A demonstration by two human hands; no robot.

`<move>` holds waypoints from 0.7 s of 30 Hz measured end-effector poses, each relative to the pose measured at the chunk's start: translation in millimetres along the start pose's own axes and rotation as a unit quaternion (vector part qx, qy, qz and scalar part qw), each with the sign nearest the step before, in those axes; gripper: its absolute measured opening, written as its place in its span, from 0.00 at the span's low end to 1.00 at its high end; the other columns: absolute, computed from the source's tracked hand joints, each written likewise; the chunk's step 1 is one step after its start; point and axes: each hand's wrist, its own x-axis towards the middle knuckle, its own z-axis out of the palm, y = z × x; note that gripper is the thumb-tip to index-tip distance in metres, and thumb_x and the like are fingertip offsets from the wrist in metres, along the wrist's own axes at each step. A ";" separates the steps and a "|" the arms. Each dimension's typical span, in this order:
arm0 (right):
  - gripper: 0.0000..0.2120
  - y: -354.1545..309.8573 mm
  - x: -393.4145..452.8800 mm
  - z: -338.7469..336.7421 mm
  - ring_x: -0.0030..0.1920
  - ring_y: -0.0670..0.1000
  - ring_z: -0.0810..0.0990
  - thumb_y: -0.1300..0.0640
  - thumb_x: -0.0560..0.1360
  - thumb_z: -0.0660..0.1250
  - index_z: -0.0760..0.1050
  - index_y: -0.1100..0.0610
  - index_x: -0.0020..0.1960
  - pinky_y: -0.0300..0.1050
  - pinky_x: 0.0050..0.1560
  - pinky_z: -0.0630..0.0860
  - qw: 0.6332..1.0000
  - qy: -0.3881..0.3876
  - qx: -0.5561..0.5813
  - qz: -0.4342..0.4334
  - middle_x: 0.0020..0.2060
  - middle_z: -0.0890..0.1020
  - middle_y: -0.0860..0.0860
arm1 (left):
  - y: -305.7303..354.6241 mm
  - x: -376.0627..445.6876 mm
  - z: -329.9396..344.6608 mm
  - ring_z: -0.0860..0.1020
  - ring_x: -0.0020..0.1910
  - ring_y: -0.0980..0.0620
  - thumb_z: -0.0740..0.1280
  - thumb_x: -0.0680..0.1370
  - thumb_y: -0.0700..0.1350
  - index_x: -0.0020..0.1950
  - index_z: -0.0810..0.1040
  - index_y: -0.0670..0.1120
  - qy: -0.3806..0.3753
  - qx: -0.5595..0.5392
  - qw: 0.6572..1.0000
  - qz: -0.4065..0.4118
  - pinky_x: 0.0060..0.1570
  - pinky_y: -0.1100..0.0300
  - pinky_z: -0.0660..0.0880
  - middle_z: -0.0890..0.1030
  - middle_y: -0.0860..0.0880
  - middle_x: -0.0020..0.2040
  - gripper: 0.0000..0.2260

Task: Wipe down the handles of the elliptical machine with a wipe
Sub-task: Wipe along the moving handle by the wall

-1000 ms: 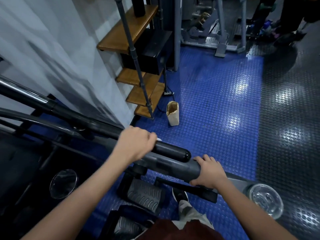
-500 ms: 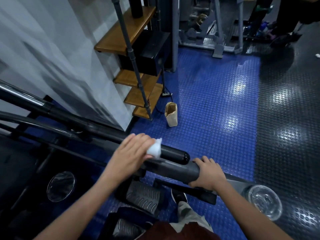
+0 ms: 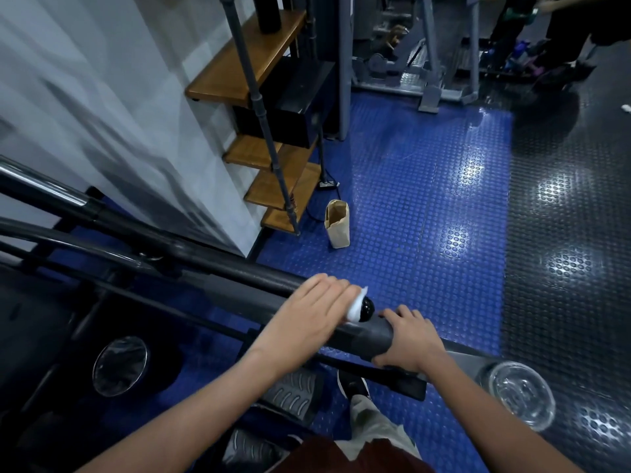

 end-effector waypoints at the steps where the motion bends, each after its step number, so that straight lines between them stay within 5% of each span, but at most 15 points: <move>1: 0.47 -0.4 0.0 0.1 0.60 0.51 0.69 0.28 0.56 0.70 0.62 0.40 0.72 0.51 0.64 0.69 1.000 0.000 -0.001 0.001 0.59 0.69 0.46 | 3.6 3.6 -3.4 0.73 0.62 0.45 0.60 0.79 0.39 0.74 0.62 0.41 -0.002 0.004 1.000 0.000 0.71 0.49 0.65 0.73 0.46 0.63 0.23; 4: 0.48 -1.4 -0.2 0.4 0.61 0.52 0.69 0.28 0.55 0.69 0.62 0.40 0.71 0.51 0.63 0.69 1.000 0.002 -0.007 0.007 0.60 0.69 0.46 | 2.8 17.8 -17.0 0.73 0.54 0.47 0.55 0.83 0.52 0.67 0.68 0.44 -0.049 -0.001 0.999 0.017 0.64 0.51 0.68 0.74 0.48 0.56 0.17; 7: 0.47 -2.1 -0.4 2.1 0.61 0.52 0.71 0.29 0.53 0.70 0.64 0.42 0.69 0.51 0.62 0.70 1.000 0.005 -0.006 0.016 0.59 0.71 0.47 | 7.5 40.6 -31.4 0.73 0.40 0.49 0.50 0.82 0.64 0.48 0.74 0.46 -0.098 -0.066 0.993 -0.007 0.52 0.53 0.70 0.76 0.50 0.42 0.24; 11: 0.51 -2.9 0.3 3.1 0.63 0.54 0.71 0.29 0.53 0.69 0.62 0.45 0.73 0.53 0.64 0.70 1.000 0.005 0.005 0.021 0.63 0.71 0.48 | 21.4 73.6 -42.1 0.69 0.28 0.50 0.41 0.81 0.68 0.30 0.72 0.44 -0.197 -0.149 0.964 -0.098 0.35 0.54 0.63 0.72 0.48 0.27 0.37; 17: 0.46 -2.1 -0.6 -1.1 0.62 0.53 0.70 0.29 0.56 0.68 0.62 0.41 0.72 0.51 0.63 0.69 1.000 -0.002 -0.018 0.006 0.58 0.69 0.47 | -13.6 62.7 -43.9 0.77 0.45 0.41 0.44 0.85 0.56 0.35 0.67 0.45 -0.197 -0.150 0.960 -0.128 0.45 0.49 0.69 0.76 0.43 0.38 0.26; 21: 0.48 -1.7 -0.9 -1.8 0.61 0.52 0.70 0.28 0.55 0.67 0.61 0.40 0.72 0.52 0.64 0.69 1.000 -0.007 -0.011 0.003 0.59 0.68 0.46 | -84.0 30.3 -41.4 0.74 0.39 0.44 0.48 0.83 0.53 0.36 0.69 0.45 -0.234 -0.094 0.957 -0.141 0.39 0.53 0.69 0.77 0.43 0.38 0.21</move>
